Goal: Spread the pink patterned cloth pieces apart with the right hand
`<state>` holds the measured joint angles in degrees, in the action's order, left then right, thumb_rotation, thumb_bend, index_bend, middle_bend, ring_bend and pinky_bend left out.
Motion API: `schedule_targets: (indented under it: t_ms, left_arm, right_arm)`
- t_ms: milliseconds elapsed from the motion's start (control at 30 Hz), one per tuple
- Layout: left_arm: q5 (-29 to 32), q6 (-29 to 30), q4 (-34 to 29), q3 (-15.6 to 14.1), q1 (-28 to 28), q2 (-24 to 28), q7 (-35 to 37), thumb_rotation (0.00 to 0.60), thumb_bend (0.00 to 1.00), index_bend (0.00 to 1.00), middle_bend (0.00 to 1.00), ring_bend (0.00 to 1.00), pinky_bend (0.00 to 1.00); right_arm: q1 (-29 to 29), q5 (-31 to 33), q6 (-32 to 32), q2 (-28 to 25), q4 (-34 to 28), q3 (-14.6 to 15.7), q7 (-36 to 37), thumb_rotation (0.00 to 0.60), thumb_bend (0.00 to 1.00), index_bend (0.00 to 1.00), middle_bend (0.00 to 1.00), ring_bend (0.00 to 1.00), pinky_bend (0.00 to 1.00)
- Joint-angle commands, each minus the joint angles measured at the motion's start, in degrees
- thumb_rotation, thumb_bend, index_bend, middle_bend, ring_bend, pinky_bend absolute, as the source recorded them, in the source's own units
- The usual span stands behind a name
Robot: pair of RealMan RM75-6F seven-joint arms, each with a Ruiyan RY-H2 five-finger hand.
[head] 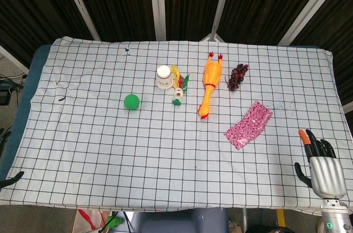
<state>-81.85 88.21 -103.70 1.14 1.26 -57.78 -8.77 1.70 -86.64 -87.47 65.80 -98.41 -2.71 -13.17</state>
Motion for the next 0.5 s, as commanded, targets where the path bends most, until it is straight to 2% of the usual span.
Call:
schedule_targets:
  t_ms: [33, 500]
  left_arm:
    - [-0.1, 0.2, 0.0, 0.0, 0.1, -0.1, -0.1, 0.6, 0.2, 0.11, 0.02, 0.05, 0.06]
    - [-0.9, 0.7, 0.6, 0.1, -0.1, -1.3, -1.5, 0.6, 0.2, 0.11, 0.02, 0.05, 0.06]
  right_arm:
    - [0.1, -0.1, 0.2, 0.0, -0.1, 0.1, -0.2, 0.6, 0.42, 0.0, 0.07, 0.19, 0.14]
    - [1.7, 0.1, 4.2, 1.4, 0.5, 1.1, -3.7, 0.6, 0.42, 0.0, 0.08, 0.19, 0.14]
